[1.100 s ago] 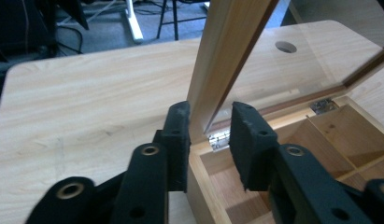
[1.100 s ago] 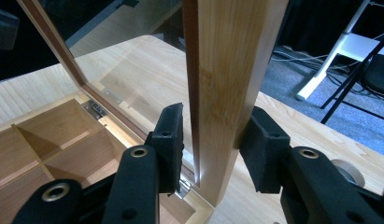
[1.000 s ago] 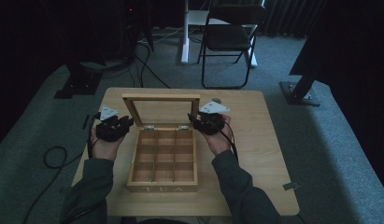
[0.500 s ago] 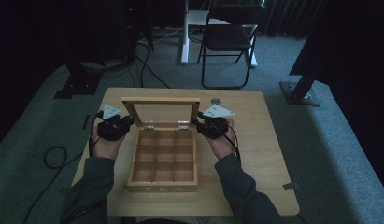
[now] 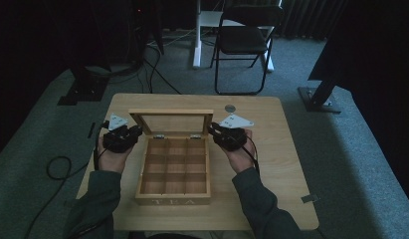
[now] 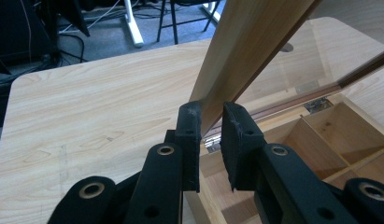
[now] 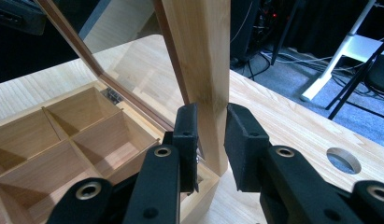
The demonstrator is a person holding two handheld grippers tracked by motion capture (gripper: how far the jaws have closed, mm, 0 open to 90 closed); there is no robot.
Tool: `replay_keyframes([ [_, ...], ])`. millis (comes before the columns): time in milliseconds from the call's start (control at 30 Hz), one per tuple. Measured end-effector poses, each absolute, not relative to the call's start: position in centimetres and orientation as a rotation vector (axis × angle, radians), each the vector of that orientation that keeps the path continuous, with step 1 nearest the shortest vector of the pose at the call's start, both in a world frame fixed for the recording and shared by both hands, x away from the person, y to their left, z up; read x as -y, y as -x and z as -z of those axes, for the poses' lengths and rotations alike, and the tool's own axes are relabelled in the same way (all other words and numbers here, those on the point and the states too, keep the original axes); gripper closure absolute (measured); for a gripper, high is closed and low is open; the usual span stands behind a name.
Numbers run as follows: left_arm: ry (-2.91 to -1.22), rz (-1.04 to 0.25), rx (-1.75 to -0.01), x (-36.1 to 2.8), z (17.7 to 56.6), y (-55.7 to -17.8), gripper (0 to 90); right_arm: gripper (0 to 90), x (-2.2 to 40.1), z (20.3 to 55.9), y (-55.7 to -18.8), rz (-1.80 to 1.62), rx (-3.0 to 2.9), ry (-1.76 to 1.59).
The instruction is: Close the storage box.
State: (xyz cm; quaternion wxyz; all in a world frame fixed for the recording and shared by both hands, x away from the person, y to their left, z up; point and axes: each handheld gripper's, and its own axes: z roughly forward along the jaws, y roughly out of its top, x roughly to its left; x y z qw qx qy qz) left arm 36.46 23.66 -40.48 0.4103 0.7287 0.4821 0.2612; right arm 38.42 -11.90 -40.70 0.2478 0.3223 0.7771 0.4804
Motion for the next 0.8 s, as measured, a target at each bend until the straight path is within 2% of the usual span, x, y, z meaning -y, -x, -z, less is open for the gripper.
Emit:
replay_keyframes([
  [800,-1.834,-0.645,-1.180,-24.0,40.4,-34.4,77.0,74.5,12.2,40.2,-36.1,-1.325,-2.129,-0.860],
])
